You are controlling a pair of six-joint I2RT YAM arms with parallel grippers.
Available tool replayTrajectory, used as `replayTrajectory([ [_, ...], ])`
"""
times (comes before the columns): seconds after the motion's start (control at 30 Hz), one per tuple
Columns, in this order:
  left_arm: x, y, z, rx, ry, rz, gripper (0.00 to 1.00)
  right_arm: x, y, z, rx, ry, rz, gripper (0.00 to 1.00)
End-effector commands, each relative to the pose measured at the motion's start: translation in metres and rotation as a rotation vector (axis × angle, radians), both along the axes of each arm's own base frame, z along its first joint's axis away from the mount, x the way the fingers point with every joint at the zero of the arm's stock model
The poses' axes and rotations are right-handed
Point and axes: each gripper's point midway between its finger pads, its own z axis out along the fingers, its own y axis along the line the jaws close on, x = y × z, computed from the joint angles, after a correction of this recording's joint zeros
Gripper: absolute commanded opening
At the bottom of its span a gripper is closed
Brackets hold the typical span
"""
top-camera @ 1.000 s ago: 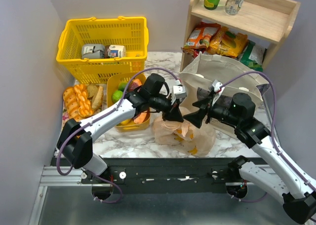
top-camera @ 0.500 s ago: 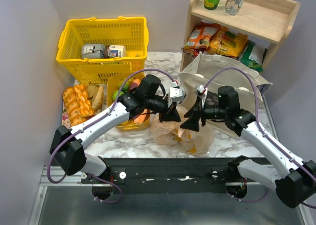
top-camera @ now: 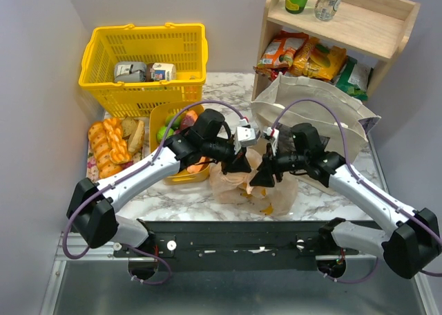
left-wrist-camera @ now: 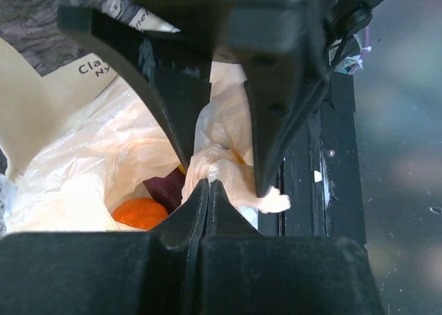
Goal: Place the mixed food into the grocery bags and tie them
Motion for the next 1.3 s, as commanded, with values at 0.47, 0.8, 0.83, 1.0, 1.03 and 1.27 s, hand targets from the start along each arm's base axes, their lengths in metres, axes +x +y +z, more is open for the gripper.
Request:
replayTrajectory([
  [0.47,0.008,0.0,0.014,-0.035,-0.08,0.073,0.09,0.049,-0.011,-0.015,-0.209,-0.103,-0.332,0.03],
  [0.8,0.022,-0.005,0.017,-0.02,-0.116,0.105,0.73,0.058,-0.025,-0.002,-0.229,-0.229,-0.398,0.01],
  [0.83,0.024,-0.007,0.017,-0.019,-0.113,0.107,0.75,0.057,-0.025,0.0,-0.226,-0.238,-0.392,0.01],
  [1.0,0.037,-0.016,0.016,-0.004,-0.146,0.141,0.77,0.051,-0.023,0.004,-0.216,-0.276,-0.345,0.01],
  [1.03,0.041,-0.017,0.015,0.001,-0.16,0.157,0.77,0.05,-0.022,0.005,-0.211,-0.282,-0.337,0.01],
  [1.27,0.047,-0.029,-0.006,0.092,-0.186,0.148,0.64,0.044,-0.023,0.01,-0.198,-0.322,-0.307,0.01],
])
